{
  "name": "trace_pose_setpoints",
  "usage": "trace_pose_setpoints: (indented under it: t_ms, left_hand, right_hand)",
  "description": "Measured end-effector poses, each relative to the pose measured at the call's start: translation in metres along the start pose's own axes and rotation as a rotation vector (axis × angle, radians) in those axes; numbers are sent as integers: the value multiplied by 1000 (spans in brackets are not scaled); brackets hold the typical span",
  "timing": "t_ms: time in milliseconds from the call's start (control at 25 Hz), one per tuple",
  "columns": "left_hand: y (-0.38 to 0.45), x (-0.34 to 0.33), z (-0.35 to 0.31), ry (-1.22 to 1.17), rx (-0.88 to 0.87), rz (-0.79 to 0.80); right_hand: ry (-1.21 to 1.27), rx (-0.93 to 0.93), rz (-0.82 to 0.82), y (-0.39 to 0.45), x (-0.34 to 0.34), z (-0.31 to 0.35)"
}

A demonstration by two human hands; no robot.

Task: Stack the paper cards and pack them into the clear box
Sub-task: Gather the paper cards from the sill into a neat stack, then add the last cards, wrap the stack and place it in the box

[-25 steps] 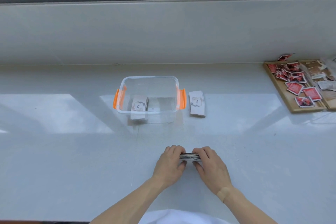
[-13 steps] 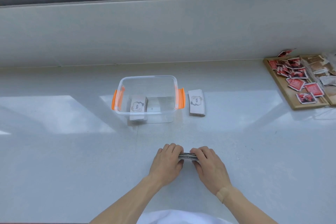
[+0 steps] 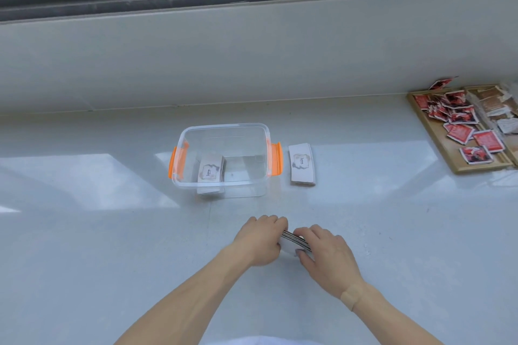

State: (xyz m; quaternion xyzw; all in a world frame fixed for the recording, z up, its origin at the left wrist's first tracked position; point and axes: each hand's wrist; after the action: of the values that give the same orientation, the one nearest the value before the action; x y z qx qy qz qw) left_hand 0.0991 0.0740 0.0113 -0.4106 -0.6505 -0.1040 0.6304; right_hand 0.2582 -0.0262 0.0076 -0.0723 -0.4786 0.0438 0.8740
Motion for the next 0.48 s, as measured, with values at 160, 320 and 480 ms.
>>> trace_pose_setpoints:
  t_ms: [160, 320, 480]
  left_hand:
    - [10, 6, -1, -472, 194, -49]
    - [19, 7, -11, -964, 338, 102]
    - [45, 16, -31, -1291, 431, 18]
  right_hand:
    - [483, -282, 79, 19, 23, -13]
    - [986, -485, 12, 34, 37, -28]
    - [1132, -558, -52, 57, 41, -34]
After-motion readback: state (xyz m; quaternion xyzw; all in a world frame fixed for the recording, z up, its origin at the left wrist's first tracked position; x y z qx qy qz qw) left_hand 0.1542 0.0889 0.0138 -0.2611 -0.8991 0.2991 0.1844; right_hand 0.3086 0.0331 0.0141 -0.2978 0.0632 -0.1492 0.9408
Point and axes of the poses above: each hand's wrist, its own y-axis towards the middle knuckle, its own x-axis out of the back of the hand, z = x × y, and after that the axes turned 8 degrees about y, right-handed
